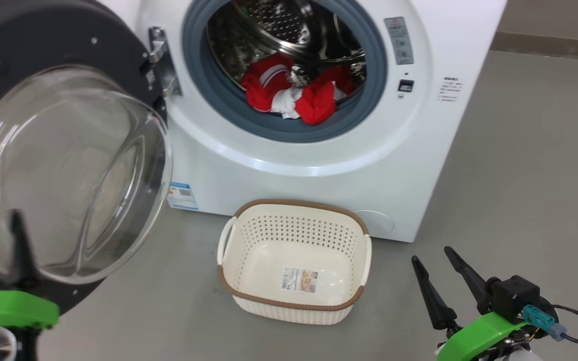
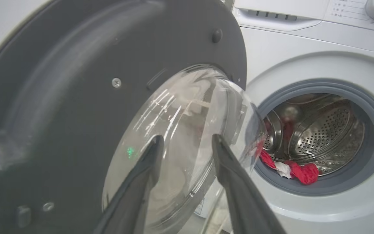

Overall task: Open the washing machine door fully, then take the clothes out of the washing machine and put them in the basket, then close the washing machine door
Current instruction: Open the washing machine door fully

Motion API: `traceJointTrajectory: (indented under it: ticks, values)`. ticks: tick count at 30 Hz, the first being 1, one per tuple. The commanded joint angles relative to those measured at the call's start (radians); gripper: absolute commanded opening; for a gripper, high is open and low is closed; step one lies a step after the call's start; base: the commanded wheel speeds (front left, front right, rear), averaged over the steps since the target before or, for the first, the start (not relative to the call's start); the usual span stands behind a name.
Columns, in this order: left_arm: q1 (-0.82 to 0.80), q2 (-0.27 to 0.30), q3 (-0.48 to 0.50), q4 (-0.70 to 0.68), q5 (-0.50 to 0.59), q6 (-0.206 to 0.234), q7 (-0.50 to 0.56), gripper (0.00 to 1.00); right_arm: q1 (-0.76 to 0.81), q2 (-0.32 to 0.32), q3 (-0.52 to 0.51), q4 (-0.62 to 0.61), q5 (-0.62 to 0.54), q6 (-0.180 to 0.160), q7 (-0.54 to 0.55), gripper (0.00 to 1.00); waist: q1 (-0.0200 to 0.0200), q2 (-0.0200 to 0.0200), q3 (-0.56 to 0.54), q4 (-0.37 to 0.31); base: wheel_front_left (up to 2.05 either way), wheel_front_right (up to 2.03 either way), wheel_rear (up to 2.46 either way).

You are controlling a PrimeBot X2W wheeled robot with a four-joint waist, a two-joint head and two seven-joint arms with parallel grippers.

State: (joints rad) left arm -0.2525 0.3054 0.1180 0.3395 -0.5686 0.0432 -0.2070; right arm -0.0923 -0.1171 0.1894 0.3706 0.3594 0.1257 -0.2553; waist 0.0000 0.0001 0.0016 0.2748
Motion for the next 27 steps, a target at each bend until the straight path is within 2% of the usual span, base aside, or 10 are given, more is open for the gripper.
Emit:
traceJointTrajectory:
  ticks: [1, 4, 8, 10, 18, 27]
  values:
    - [-0.004, 0.028, 0.025, -0.061, -0.006, -0.002, 0.012, 1.0, -0.026, 0.0, 0.011, -0.027, 0.003, 0.005, -0.006, 1.0, 0.0, -0.0001, -0.015, -0.025, 0.0, 0.0, 0.0]
    - [0.032, 0.021, 0.014, -0.146, -0.006, -0.004, 0.019, 1.0, -0.026, 0.006, 0.003, -0.035, 0.0, 0.005, -0.006, 1.0, 0.0, -0.0001, -0.02, -0.056, 0.0, 0.0, 0.0]
    - [0.068, -0.006, -0.04, -0.231, -0.009, -0.05, 0.017, 1.0, -0.027, 0.013, -0.006, -0.05, -0.008, 0.005, -0.006, 1.0, 0.0, -0.0001, -0.025, -0.1, 0.0, 0.0, 0.0]
    - [0.084, -0.021, -0.059, -0.256, -0.008, -0.058, 0.012, 1.0, -0.031, 0.015, -0.009, -0.061, -0.012, 0.005, -0.006, 1.0, 0.0, -0.0001, -0.023, -0.126, 0.0, 0.0, 0.0]
    - [0.138, -0.048, -0.095, -0.297, 0.008, -0.062, -0.006, 1.0, -0.047, 0.025, -0.028, -0.095, -0.021, 0.005, -0.006, 1.0, 0.0, -0.0001, -0.025, -0.229, 0.0, 0.0, 0.0]
    - [0.228, -0.046, -0.132, -0.304, 0.076, -0.05, -0.028, 1.0, -0.043, 0.027, -0.054, -0.126, -0.018, 0.005, -0.006, 1.0, 0.0, -0.0001, -0.033, -0.334, 0.0, 0.0, 0.0]
